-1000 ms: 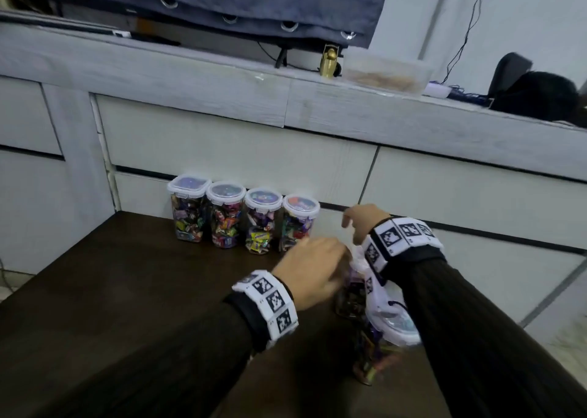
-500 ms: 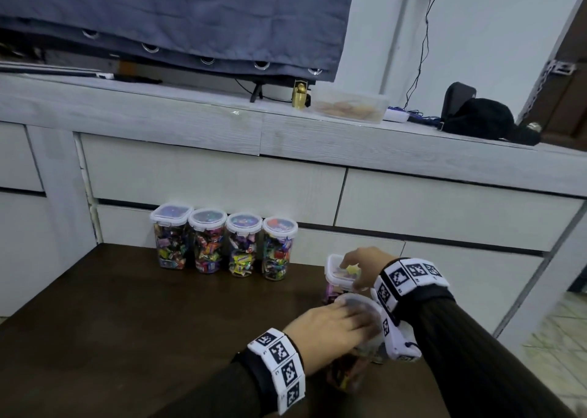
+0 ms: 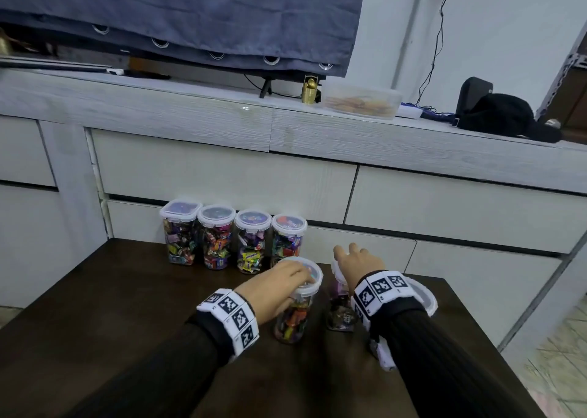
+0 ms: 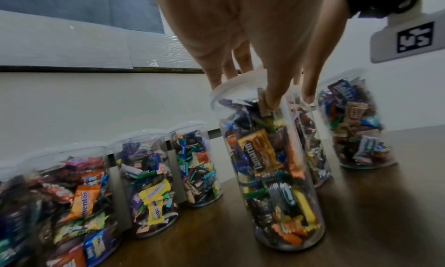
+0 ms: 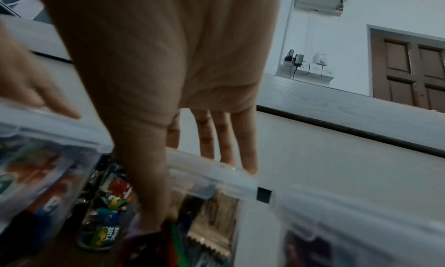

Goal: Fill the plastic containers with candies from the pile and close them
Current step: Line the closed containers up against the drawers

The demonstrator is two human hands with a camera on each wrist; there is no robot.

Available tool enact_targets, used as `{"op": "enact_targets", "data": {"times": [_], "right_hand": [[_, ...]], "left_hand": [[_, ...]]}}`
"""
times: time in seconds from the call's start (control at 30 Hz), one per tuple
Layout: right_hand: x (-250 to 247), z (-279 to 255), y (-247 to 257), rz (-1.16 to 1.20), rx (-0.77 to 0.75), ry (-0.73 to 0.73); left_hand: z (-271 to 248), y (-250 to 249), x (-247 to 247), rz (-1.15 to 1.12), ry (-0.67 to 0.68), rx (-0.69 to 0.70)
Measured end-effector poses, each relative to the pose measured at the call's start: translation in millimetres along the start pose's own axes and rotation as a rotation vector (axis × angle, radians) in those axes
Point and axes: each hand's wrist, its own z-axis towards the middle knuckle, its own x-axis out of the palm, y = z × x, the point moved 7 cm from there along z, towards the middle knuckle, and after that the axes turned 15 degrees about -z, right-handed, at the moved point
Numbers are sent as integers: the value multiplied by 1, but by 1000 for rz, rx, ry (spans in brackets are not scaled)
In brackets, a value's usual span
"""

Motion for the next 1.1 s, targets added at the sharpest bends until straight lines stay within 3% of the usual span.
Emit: {"op": "enact_targets", "data": {"times": [0.1,0.23,0.37,0.53,0.7,0.83,1.1], "right_hand": [[0,13,4,5,96,-53],[4,31,4,-13,211,-44],[12,52,-5,-24,256,-52],[13,82,-24,-71,236,-73],[13,106,-44,-40,102,50],[21,114,-50,-95,82,85],[10,113,-45,38,176,-79]], "left_hand": [[19,9,-3,-43,26,-76],[50,16,0,-22,97,-65],[83,25,10,193,64,-126],[116,42,22,237,21,-193],[144,56,24,260,-2,-216],[157,64,25,274,-46,-227],[171,74,25,262,-69,-260]]}}
